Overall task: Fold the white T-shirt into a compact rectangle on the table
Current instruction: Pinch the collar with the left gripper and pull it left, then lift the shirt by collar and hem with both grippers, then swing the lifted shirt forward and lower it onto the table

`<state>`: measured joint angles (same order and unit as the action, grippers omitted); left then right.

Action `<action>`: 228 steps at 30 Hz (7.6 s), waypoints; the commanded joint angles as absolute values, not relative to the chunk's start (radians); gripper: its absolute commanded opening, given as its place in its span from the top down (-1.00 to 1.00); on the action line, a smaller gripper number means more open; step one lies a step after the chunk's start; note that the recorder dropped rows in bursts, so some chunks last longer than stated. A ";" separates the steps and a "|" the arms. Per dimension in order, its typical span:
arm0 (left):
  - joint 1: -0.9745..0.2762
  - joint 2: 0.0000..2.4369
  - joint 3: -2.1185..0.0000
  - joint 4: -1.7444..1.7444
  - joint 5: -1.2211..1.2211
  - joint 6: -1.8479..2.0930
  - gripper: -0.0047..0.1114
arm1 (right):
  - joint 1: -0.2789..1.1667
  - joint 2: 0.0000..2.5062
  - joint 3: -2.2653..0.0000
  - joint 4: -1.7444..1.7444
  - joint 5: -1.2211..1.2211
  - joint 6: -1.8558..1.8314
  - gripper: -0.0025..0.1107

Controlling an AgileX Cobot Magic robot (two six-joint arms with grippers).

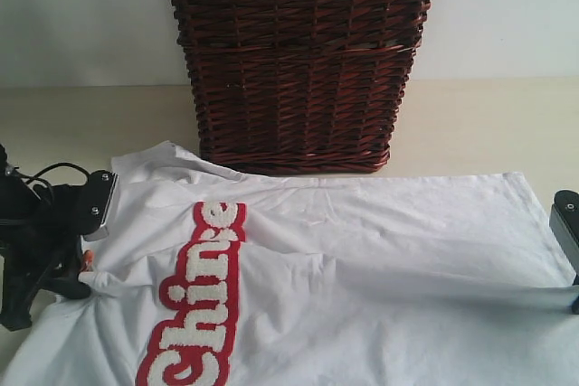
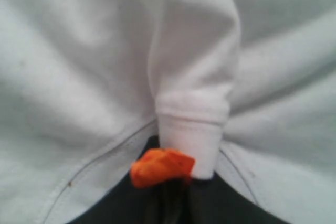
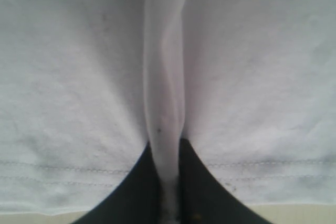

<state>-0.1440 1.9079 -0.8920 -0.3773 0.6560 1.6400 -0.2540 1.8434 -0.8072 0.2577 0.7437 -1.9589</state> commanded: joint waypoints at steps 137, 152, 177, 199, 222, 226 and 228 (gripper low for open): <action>-0.151 0.493 -1.154 -0.161 1.030 0.775 0.92 | -0.257 0.502 -0.788 0.412 1.221 -1.643 0.96; -0.151 0.289 -0.941 -0.238 1.221 0.606 0.92 | -0.257 0.354 -0.744 0.279 1.221 -1.347 0.96; -0.151 0.654 -0.396 -0.189 0.375 0.682 0.92 | -0.257 0.601 -0.338 0.280 0.733 -1.659 0.96; -0.151 1.190 -0.396 -0.191 -0.134 0.682 0.92 | -0.257 1.140 -0.338 0.298 0.164 -1.682 0.96; -0.151 1.482 -0.396 -0.189 -0.549 0.674 0.92 | -0.257 1.316 -0.338 0.315 -0.113 -1.533 0.20; -0.151 1.482 -0.396 -0.189 -0.613 0.674 0.92 | -0.257 1.299 -0.338 0.315 -0.116 -1.504 0.20; -0.151 1.482 -0.396 -0.189 -0.658 0.674 0.92 | -0.257 1.286 -0.338 0.315 -0.120 -1.504 0.20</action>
